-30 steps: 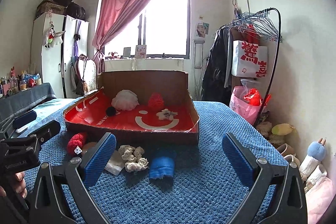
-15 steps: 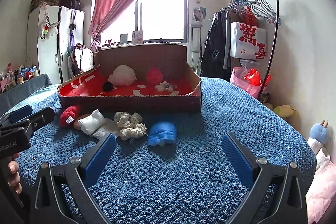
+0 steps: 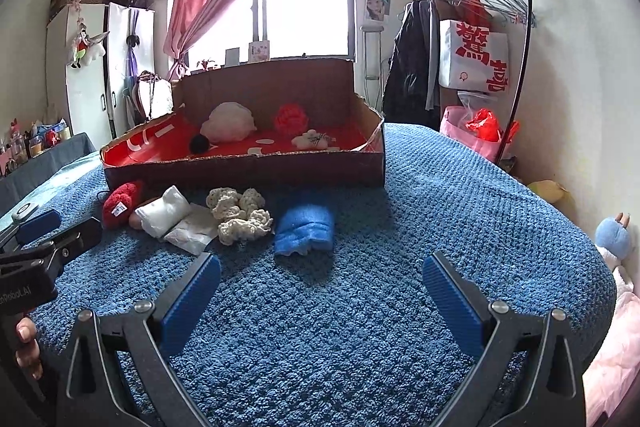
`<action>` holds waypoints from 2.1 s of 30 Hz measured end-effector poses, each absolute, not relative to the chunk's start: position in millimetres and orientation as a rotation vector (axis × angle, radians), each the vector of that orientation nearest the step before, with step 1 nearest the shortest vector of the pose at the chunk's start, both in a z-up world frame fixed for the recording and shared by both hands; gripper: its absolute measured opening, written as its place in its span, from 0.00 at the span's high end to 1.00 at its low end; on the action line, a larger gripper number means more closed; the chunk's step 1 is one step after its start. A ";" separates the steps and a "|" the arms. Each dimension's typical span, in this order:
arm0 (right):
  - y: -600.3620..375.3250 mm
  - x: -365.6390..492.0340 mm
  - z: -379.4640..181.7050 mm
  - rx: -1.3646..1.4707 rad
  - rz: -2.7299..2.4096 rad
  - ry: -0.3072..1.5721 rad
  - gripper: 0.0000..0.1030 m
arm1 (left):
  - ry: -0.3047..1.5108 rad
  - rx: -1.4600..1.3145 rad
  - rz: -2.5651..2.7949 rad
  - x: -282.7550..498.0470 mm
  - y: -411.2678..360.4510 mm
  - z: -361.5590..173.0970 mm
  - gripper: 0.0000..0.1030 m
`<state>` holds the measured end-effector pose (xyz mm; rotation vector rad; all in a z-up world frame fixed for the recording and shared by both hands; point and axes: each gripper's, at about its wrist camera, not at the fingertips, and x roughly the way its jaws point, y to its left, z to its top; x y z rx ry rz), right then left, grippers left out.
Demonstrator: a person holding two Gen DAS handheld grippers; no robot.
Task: Organize soft objects
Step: 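Grasp the red knitted bunny with the left tool while the right tool grasps the blue cloth, then carry both items into the box and open both tools to release them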
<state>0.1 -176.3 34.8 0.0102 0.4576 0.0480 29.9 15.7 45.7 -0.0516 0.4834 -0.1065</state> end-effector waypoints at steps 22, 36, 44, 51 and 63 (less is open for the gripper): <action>-191.5 86.5 46.3 -0.006 0.077 0.730 0.00 | 0.664 -0.031 -0.095 99.9 34.4 67.6 0.01; -180.3 120.1 37.9 -0.047 0.196 0.843 0.47 | 0.836 -0.102 -0.224 134.8 39.7 42.9 0.56; -179.2 109.4 63.1 -0.048 0.236 0.740 0.82 | 0.768 -0.076 -0.250 121.3 35.5 61.8 0.58; -176.7 106.5 77.8 -0.035 0.257 0.705 0.82 | 0.731 -0.061 -0.266 115.4 32.2 74.8 0.58; -176.2 113.5 87.9 0.000 0.299 0.691 0.81 | 0.691 -0.069 -0.308 122.3 29.9 95.8 0.58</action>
